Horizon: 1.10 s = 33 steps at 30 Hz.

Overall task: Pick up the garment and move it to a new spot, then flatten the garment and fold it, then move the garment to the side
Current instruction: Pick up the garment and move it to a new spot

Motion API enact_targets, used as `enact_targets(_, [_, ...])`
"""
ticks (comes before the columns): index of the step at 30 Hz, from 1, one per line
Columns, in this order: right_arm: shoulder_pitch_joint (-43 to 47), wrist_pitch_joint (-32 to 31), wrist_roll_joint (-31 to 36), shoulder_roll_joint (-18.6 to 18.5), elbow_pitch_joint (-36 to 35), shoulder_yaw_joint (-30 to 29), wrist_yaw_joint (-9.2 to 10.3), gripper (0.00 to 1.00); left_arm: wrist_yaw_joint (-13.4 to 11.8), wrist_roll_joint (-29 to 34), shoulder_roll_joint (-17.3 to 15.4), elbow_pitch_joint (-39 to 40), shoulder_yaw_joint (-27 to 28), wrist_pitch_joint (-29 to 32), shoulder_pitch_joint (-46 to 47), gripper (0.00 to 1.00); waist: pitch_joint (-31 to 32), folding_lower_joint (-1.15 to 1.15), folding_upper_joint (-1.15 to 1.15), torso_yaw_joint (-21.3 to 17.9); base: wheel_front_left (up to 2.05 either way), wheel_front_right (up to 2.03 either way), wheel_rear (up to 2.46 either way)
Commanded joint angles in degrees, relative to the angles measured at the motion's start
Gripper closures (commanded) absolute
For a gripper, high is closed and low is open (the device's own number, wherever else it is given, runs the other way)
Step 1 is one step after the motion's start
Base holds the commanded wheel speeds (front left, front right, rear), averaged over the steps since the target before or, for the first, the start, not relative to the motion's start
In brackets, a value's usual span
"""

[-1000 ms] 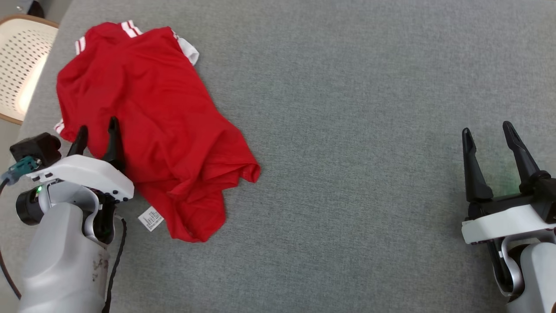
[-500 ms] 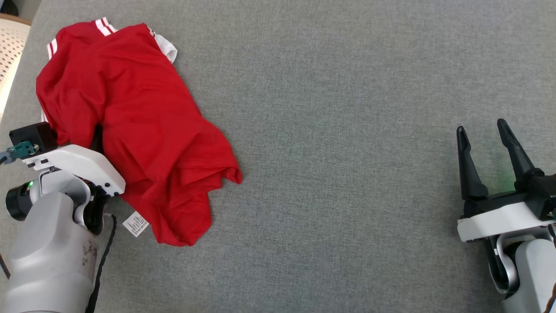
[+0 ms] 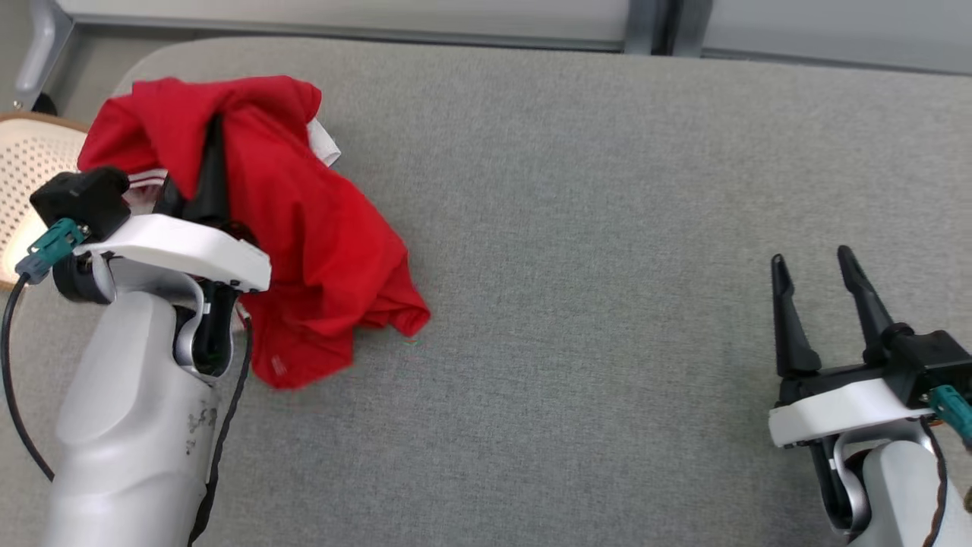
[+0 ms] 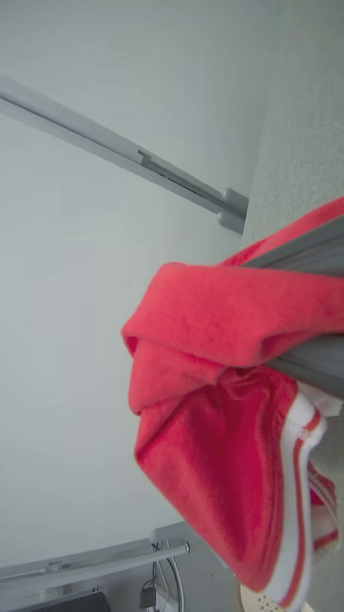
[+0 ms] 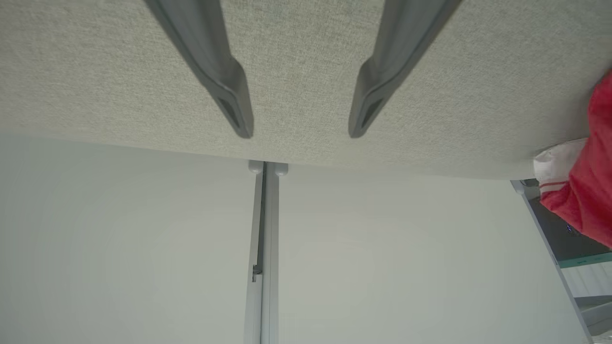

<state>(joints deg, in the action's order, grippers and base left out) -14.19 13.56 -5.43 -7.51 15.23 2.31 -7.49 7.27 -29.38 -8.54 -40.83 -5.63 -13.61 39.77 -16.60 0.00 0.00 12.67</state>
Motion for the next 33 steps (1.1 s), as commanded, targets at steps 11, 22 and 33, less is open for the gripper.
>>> enact_targets(11, [-1.08,1.58,-1.09,2.26,1.86,-1.49,0.00,0.00,-4.47,-1.82,3.94,28.98,-5.13,7.50,-4.63,1.00,4.95,0.00,0.00,-6.63,0.00,0.00,0.00])
enact_targets(22, [-3.01,1.68,-0.94,3.30,-1.91,-4.56,-0.01,0.00,-17.88,-9.92,5.51,34.70,-21.34,1.86,-3.35,1.00,2.36,0.00,0.00,-12.59,0.00,0.00,0.00])
enact_targets(33, [-3.72,1.70,-1.53,4.15,-1.64,-3.25,-0.01,0.00,-22.18,-15.41,5.66,18.39,-35.76,-1.52,-2.33,0.00,0.27,0.00,0.00,-16.36,0.00,0.00,0.00])
